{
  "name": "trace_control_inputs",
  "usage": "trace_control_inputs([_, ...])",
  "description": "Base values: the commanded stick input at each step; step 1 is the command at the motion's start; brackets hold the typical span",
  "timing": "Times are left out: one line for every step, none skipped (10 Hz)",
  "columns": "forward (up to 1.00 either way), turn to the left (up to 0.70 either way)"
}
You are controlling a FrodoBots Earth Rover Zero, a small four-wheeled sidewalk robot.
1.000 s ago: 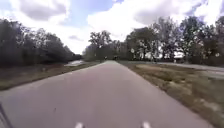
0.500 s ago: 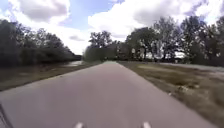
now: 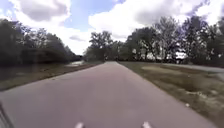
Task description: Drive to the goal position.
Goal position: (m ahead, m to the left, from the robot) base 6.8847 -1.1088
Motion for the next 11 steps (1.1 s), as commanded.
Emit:
trace_control_inputs([1.00,0.00])
trace_control_inputs([1.00,0.00])
trace_control_inputs([1.00,0.00])
trace_control_inputs([1.00,0.00])
trace_control_inputs([1.00,0.00])
trace_control_inputs([1.00,0.00])
trace_control_inputs([1.00,0.00])
trace_control_inputs([1.00,0.00])
trace_control_inputs([1.00,0.00])
trace_control_inputs([1.00,0.00])
trace_control_inputs([1.00,0.00])
